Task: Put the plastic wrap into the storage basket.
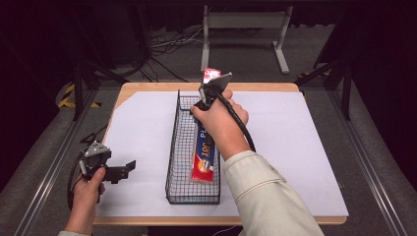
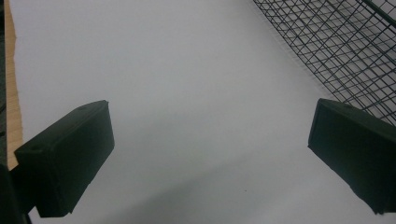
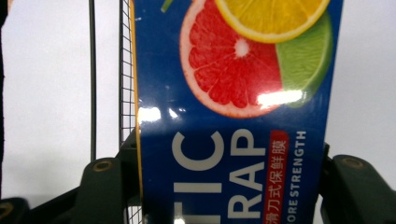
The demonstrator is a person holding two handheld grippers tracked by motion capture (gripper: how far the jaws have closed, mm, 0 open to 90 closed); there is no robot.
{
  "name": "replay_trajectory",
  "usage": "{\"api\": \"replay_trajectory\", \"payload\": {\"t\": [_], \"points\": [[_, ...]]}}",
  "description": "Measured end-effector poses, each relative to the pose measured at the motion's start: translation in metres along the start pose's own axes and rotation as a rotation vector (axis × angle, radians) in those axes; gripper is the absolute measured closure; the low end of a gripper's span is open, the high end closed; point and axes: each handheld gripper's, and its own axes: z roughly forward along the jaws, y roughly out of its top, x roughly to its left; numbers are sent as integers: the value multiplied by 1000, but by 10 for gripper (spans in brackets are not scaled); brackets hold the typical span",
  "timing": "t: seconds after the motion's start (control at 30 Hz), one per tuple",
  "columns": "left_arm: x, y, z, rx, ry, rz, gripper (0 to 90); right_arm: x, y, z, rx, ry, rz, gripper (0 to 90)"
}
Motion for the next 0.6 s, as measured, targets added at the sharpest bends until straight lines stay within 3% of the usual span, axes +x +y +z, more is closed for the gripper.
{"api": "replay_trajectory", "payload": {"t": [0.6], "points": [[0,0,3,7,2,10,8,8,-12,35,42,11,-34,400]]}}
